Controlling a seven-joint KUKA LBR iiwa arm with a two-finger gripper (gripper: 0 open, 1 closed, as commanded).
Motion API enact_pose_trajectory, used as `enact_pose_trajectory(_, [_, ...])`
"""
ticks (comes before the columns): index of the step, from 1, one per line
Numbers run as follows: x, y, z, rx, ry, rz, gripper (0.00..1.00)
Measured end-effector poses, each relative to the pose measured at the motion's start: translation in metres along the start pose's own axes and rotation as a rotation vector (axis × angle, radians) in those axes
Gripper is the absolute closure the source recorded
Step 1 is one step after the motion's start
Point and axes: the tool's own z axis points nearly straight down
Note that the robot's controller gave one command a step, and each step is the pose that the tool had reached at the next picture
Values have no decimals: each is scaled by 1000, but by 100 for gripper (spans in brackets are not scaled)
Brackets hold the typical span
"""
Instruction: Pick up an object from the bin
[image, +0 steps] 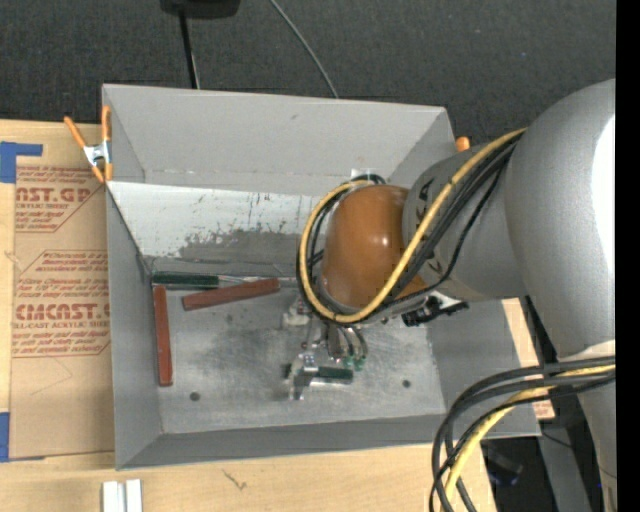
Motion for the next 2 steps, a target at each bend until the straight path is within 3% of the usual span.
enact_pose_trajectory(1, [10, -19, -21, 2, 8, 45, 0])
enact_pose_trajectory(2, [10, -22, -44, 1, 1, 47, 0])
